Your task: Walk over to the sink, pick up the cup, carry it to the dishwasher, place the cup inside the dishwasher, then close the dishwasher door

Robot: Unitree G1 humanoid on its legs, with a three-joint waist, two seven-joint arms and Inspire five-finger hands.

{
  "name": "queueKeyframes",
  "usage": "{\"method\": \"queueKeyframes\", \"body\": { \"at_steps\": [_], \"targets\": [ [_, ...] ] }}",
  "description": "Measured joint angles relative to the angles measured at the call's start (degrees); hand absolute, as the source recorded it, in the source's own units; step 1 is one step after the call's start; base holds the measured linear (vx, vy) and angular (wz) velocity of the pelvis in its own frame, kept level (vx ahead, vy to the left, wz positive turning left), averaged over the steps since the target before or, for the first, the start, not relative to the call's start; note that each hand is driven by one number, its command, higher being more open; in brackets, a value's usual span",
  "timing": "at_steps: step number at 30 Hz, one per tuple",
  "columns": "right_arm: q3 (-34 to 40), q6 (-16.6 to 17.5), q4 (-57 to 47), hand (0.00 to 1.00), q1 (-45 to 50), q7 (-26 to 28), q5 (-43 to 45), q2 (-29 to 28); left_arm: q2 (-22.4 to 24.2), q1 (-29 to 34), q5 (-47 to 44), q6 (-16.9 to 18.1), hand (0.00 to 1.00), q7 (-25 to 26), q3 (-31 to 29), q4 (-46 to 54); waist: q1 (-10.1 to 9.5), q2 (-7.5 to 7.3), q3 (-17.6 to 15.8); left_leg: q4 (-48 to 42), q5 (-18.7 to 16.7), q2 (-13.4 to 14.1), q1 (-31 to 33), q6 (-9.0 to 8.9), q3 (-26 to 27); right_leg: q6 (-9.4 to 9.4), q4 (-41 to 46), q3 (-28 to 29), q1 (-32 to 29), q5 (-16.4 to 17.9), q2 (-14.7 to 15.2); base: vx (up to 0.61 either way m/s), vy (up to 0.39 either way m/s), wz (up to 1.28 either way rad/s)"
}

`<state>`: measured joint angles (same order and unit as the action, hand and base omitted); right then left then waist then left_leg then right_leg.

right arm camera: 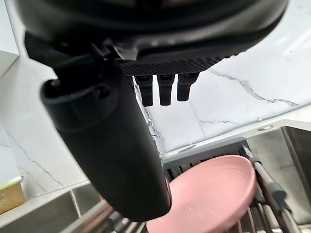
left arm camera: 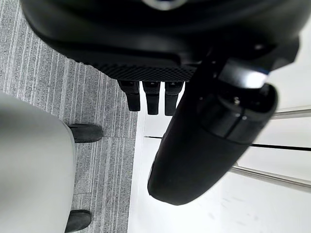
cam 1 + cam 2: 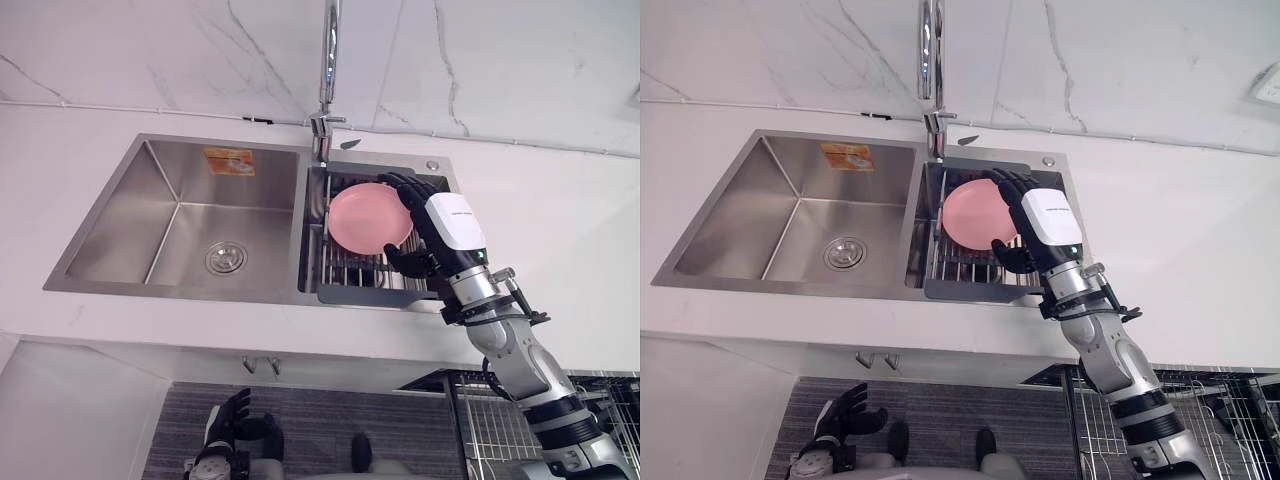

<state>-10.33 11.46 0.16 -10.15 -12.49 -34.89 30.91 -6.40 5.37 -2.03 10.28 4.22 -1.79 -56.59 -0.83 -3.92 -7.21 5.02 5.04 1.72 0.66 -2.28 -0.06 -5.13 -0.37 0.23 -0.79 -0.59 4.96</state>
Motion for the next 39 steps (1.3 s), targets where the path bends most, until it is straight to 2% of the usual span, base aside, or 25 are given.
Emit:
{"method": "queueKeyframes", "body": {
  "at_steps": [5, 11, 23, 39],
  "targets": [
    [0.0, -0.3, 3.8, 0.90, 0.0, 0.2, -0.1, 0.7, 0.0, 0.0, 0.0, 0.0, 0.90, -0.4, 0.1, -0.1, 0.00, 0.23, 0.1, 0.0, 0.0, -0.2, 0.1, 0.02, -0.1, 0.00, -0.1, -0.2, 0.0, 0.0, 0.1, 0.00, 0.000, 0.01],
    [-0.4, -1.3, 8.3, 0.90, -0.7, 0.9, -0.3, 2.8, 0.5, 0.1, 0.0, 0.0, 0.90, -0.4, 0.3, -0.2, -0.21, 1.22, 0.7, 0.0, 0.0, -0.2, 0.6, 0.05, -0.8, -0.01, -0.2, -0.7, -0.1, 0.0, 0.2, 0.00, 0.000, 0.04],
    [-4.3, -2.8, 17.0, 0.90, -6.8, 1.2, -3.0, 3.6, 0.4, 0.3, 0.0, 0.0, 0.90, -0.4, 0.7, 0.1, -0.21, 1.28, 0.7, 0.0, 0.0, -0.4, 0.9, 0.08, -1.0, -0.01, -0.6, -1.0, -0.1, 0.0, 0.3, 0.00, 0.000, 0.00],
    [-5.9, -4.6, 23.2, 0.90, -12.7, 0.8, -6.0, 3.7, 0.9, 0.3, 0.0, 0.1, 0.90, -0.4, 1.0, 1.9, -1.56, 1.52, -0.4, 0.0, 0.1, -0.6, 1.7, 0.17, -2.2, -0.03, -0.6, -2.1, -0.3, 0.0, 0.5, -0.01, -0.003, 0.03]
  ]
}}
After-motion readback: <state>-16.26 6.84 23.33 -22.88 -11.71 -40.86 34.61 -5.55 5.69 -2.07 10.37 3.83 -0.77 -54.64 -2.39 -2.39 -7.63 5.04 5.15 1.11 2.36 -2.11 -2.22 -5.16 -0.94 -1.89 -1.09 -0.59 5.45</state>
